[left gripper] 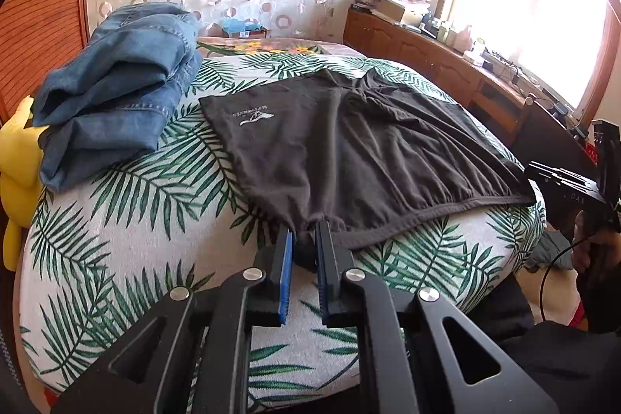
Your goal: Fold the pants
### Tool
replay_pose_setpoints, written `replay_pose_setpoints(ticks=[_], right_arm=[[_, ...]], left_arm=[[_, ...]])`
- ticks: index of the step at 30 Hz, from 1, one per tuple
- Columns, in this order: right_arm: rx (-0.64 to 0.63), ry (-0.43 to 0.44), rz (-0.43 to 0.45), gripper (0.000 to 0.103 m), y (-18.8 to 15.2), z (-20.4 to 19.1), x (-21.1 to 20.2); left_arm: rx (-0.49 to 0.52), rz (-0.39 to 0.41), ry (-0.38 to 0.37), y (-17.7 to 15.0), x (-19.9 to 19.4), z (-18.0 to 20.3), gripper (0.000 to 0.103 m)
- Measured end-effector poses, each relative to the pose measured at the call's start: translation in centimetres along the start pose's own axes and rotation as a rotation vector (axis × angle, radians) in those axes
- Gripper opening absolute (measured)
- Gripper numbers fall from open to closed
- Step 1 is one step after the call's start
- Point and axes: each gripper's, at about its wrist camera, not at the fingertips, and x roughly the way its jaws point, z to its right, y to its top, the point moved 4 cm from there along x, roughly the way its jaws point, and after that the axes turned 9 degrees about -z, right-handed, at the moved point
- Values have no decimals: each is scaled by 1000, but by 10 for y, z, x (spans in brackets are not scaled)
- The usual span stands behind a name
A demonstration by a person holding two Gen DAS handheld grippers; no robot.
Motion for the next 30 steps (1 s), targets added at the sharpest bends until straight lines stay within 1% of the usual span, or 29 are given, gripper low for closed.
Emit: replay_pose_setpoints(ticks=[2,7,12,23,30], right_arm=[[11,11,10,38,0,-1,3],[7,3,5,39,-5,-5,16],[12,12,3,39,-11,-3,18],[54,9,7,39,-12,13,14],[65,20,17,39,-15,20,10]], left_arm=[[17,-3,5,5,1,5,12],[65,-12,0,16,6,23,12],[117,-24,-19,28,13,48,12],[242,-37,-97,65,31,112,12],[303,-51,-148,83,46,150,12]])
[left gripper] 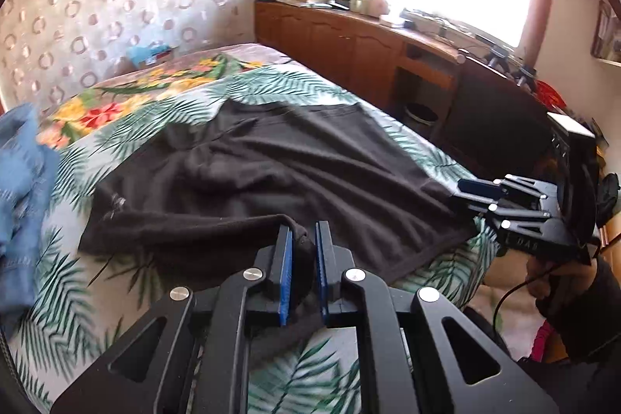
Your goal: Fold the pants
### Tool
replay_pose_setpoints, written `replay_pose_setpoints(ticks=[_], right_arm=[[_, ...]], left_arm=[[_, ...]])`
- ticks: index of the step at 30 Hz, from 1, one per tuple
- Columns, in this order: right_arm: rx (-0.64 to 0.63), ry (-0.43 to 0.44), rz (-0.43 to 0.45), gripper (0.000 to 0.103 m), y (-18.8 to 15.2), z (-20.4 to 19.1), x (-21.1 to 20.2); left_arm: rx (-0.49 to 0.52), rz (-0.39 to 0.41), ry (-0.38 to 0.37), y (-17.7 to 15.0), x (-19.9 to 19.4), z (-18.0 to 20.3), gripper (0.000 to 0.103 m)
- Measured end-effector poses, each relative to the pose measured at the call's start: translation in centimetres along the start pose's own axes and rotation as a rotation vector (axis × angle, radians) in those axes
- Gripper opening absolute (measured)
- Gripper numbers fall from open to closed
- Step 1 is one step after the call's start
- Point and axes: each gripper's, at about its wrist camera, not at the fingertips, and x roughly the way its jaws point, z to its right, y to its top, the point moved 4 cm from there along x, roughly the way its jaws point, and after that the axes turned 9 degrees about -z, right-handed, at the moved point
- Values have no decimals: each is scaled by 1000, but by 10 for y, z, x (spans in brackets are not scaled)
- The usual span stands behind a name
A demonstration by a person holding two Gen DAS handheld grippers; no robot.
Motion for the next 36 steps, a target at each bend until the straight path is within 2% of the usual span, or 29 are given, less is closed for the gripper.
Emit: replay_pose_setpoints(ticks=[5,11,13,16,17,18,20,22,23,24,29,32,36], right_arm=[[8,1,7,39,0,5,-4],[6,-7,8,39,1,7,-7],[2,-16,6,39,2,7,-7],[4,-22,3,39,3,8,-4],[-1,-25,4,39,5,7,-3],[-7,-30,5,39,7,7,-1],[-16,-34,12,39,12,8,1],[-22,-35,20,39,19,9,3],[-26,-37,23,39,24,11,4],[-33,-39,26,39,29,11,5],[-61,-55,36,39,66,19,17],[-67,-39,11,39,90,24,36],[-61,-32,-60,39,116,32,76]], left_arm=[[42,-2,-37,23,11,24,12],[28,-23,-34,32,26,27,12],[12,-28,-45,31,28,25,17],[3,-22,-52,28,25,21,33],[2,-12,-42,27,21,19,43],[2,-2,-32,26,19,17,49],[-1,14,-4,25,13,9,52],[-15,24,20,24,9,0,65],[-25,32,27,24,7,-5,75],[-38,42,33,23,5,-12,80],[-89,51,95,17,7,-42,81],[-117,58,132,11,8,-56,81],[-146,56,138,4,9,-70,81]])
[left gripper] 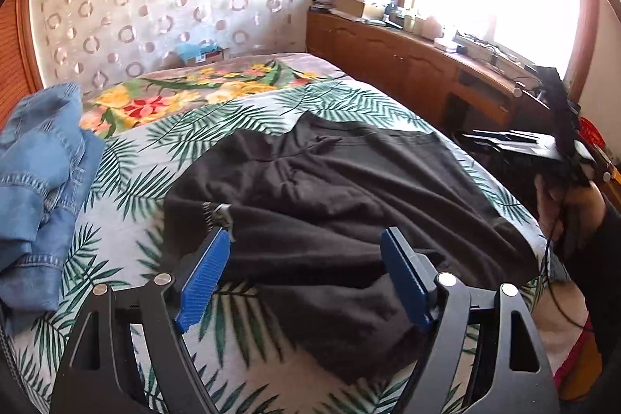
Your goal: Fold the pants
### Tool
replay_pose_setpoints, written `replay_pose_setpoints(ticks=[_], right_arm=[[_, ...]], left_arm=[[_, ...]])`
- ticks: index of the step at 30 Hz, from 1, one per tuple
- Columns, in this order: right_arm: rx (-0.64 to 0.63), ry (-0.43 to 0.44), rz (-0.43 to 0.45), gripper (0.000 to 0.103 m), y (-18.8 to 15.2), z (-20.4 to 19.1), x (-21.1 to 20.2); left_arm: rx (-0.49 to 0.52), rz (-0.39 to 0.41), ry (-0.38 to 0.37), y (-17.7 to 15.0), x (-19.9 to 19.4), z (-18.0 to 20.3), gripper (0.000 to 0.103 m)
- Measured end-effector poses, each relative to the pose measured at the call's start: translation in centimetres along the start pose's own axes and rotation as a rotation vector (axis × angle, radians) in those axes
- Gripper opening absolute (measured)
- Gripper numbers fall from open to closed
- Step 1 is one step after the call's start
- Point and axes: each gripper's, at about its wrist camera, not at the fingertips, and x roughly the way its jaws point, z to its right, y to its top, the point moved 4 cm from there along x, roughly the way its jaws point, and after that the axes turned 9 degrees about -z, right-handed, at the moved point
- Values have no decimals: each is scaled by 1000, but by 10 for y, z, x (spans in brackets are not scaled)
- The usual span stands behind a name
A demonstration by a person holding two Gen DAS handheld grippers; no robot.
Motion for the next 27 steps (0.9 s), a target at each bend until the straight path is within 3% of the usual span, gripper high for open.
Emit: replay_pose_setpoints(ticks=[5,7,8,9,11,17,19,22,27], right_arm=[[31,-6,-97,31,22,13,45],[35,13,-105,21,32,13,50],[25,24,-116,9,35,12,52],[7,13,-115,4,36,11,52],[-7,-76,-84,4,37,13,48],[-1,-126,-70,5,35,9,38],[-20,-152,-40,15,34,1,25],[-47,-90,2,29,22,-25,2],[-98,64,11,29,-23,-72,-29]], left_arm=[[-9,4,18,-7,-1,-10,81],[-14,6,20,-9,-2,-12,81],[-15,8,22,-11,-3,-13,81],[-15,7,22,-12,-4,-14,81],[-18,7,22,-15,-4,-15,81],[-29,-10,15,-24,-2,-18,81],[-30,-13,14,-27,-3,-18,81],[-30,-16,0,-33,-7,-16,81],[-27,-29,1,-43,-11,-17,81]])
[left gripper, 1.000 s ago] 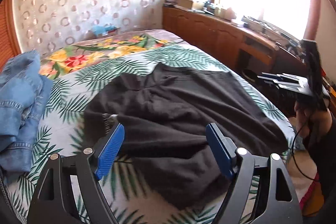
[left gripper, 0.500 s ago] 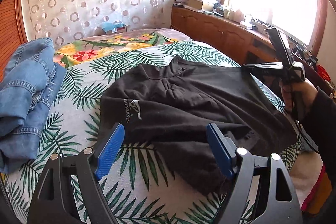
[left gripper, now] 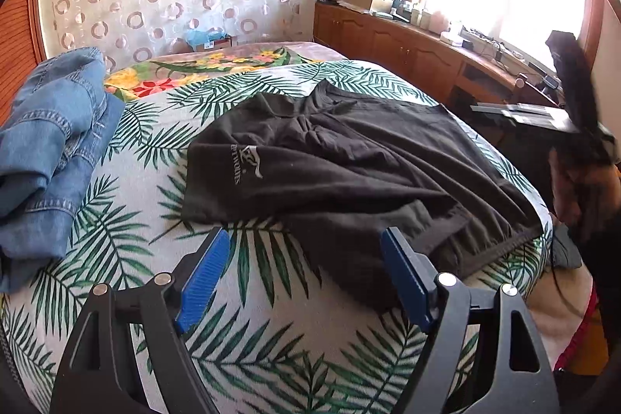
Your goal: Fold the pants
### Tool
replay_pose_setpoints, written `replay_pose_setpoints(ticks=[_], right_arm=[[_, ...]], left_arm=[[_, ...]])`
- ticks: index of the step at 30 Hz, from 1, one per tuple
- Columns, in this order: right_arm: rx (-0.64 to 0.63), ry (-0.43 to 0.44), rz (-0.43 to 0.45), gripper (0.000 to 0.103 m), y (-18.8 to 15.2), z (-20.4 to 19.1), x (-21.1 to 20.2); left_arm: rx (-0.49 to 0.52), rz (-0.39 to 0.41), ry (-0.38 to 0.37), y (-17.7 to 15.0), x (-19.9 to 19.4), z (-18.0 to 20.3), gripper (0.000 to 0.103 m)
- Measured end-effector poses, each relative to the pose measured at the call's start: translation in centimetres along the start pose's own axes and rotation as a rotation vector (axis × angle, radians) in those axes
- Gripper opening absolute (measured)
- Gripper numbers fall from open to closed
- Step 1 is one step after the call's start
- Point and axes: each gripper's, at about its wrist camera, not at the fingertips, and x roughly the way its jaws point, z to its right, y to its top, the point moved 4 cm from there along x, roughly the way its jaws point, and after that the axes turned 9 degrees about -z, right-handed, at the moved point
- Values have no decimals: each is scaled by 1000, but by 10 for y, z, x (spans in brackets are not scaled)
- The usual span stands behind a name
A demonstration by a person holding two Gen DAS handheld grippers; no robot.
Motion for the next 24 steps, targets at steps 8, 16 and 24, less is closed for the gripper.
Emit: replay_pose_setpoints(ticks=[8,16,24], right_arm=[[-32,141,-42,29,-48,-62,1],[-2,191,-98,29,-42,-66,15],[1,194,-144,20,-28,-71,25]], left_arm=[[4,-12,-1,-10,-2,-2,81],[5,-23,-17,-16,0,1,81],[-4,-36,-16,-17,2,-1,81]])
